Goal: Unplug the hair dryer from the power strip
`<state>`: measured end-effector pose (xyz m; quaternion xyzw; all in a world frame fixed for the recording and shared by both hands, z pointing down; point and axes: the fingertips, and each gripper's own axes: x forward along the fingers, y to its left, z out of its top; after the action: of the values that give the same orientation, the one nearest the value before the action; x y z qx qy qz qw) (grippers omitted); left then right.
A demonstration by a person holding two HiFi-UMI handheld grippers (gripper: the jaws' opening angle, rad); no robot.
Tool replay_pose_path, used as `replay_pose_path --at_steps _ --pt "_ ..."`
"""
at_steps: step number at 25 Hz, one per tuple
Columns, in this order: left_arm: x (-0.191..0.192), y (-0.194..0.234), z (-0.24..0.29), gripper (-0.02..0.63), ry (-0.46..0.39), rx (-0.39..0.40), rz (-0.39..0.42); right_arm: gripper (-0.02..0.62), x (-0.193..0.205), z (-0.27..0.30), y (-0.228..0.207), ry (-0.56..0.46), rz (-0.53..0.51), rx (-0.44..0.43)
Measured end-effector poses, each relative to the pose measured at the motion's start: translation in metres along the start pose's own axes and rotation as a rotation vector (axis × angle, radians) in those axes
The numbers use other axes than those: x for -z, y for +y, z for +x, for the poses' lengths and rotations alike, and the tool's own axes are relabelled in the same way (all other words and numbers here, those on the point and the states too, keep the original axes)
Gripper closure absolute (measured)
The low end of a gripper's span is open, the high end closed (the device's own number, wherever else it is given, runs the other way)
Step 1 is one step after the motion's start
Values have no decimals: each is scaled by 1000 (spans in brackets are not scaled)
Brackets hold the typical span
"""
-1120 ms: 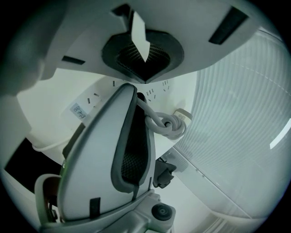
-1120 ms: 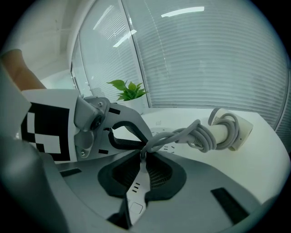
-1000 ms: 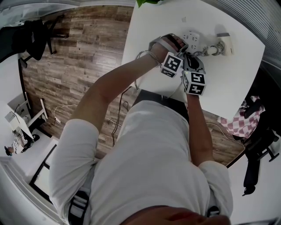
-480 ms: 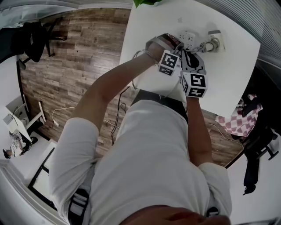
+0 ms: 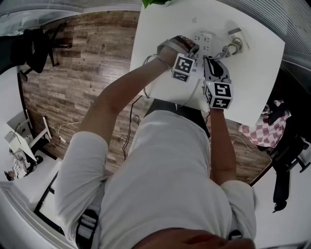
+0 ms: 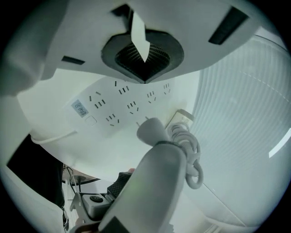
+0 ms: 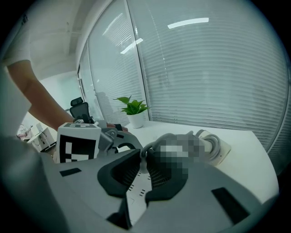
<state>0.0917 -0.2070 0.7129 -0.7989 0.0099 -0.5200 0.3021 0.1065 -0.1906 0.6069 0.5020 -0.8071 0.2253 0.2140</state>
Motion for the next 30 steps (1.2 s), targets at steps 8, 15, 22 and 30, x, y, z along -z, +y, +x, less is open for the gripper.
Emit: replay_pose_path --at_steps 8,15,22,30 --pt "0 -4 -1 588 8 5 26 531 34 -33 -31 73 -19 32" --pt "0 -4 0 588 19 17 35 531 54 -59 -57 115 -32 66" --pt "2 -4 0 588 17 34 8 531 66 -58 -60 140 -37 66" --pt "1 -5 -1 588 25 43 27 531 91 -49 -59 181 -52 67"
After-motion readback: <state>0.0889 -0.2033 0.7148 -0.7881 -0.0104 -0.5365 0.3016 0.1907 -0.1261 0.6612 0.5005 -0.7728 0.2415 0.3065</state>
